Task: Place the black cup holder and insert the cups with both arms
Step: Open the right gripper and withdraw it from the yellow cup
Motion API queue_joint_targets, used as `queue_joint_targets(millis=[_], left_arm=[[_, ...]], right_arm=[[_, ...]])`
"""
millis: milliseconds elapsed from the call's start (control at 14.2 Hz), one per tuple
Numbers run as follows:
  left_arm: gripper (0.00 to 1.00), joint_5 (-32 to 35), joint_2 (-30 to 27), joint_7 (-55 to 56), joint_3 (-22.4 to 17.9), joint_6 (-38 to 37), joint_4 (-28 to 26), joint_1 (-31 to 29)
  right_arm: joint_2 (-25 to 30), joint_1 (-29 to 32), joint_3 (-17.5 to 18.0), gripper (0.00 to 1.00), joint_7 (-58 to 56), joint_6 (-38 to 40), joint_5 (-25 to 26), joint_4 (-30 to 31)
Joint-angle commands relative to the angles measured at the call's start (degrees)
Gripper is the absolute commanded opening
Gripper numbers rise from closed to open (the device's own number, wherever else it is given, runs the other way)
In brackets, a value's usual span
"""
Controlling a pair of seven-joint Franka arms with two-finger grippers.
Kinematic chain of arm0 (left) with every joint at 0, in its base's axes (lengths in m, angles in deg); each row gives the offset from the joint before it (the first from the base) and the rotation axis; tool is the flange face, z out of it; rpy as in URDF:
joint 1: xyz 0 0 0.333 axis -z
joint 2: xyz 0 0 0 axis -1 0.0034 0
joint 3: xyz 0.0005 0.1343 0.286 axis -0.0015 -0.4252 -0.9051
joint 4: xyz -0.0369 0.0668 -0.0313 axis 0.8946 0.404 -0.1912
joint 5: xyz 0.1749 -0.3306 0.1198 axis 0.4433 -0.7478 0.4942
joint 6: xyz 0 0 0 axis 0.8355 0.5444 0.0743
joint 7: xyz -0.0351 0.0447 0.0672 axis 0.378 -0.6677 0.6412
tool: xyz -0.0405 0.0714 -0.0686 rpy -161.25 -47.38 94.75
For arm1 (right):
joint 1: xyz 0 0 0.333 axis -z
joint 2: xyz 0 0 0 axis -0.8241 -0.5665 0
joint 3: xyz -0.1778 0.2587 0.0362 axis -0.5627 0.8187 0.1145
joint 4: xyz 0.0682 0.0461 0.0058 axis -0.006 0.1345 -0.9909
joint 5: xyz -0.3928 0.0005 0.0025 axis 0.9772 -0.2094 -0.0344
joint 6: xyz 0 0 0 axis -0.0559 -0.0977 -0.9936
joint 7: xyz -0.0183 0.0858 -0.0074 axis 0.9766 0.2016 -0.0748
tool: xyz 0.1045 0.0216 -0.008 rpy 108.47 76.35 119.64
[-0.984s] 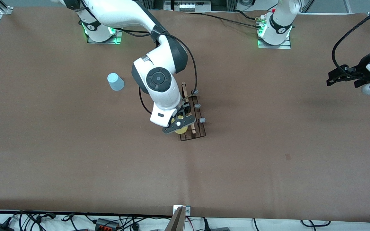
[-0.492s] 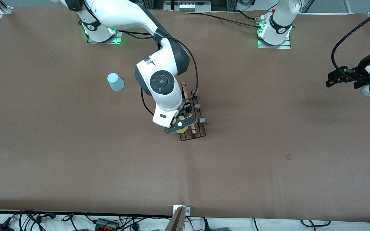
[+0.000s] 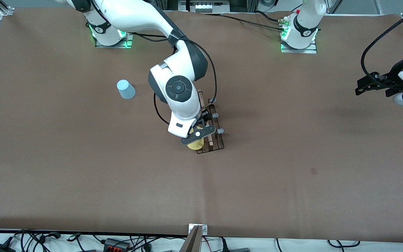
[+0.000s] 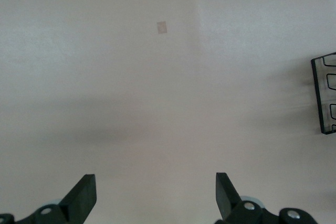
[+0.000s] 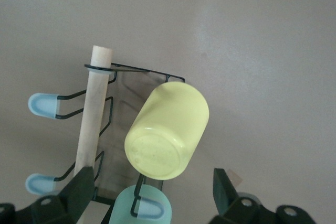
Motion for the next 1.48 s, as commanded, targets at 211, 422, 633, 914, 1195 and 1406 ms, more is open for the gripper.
queue_joint_targets(millis=[211, 422, 633, 914, 1195, 1406], left_arm=[[1.00, -1.5, 0.7, -1.2, 0.2, -0.4, 1.5, -0.3], [1.00, -1.5, 0.7, -1.3, 0.2, -0.4, 1.5, -0.3], [1.00, -1.5, 0.7, -1.3, 0.2, -0.4, 1.6, -0.3], [1.00, -1.4, 0.6, -1.3, 0.2, -0.4, 1.5, -0.3], [1.00, -1.5, 0.7, -1.3, 0.3, -0.6, 1.5, -0.4], [1.00, -1.4, 0.6, -1.3, 0.3, -0.6, 1.5, -0.4]], right_arm=[[3.9, 0.4, -4.0, 1.00, 2.3, 5.4, 0.0, -0.8], [5.4, 1.9, -9.7, 1.00, 1.7, 7.8, 0.1, -0.7], [5.7, 7.1, -11.9, 1.00, 0.8, 11.5, 0.1, -0.6], [8.4, 14.6, -12.1, 1.00, -1.6, 14.6, 0.0, -0.7], [10.1, 19.5, -12.1, 1.00, -3.9, 14.7, -0.5, -0.7], [10.8, 23.2, -12.4, 1.00, -4.0, 13.6, -0.6, -0.8]])
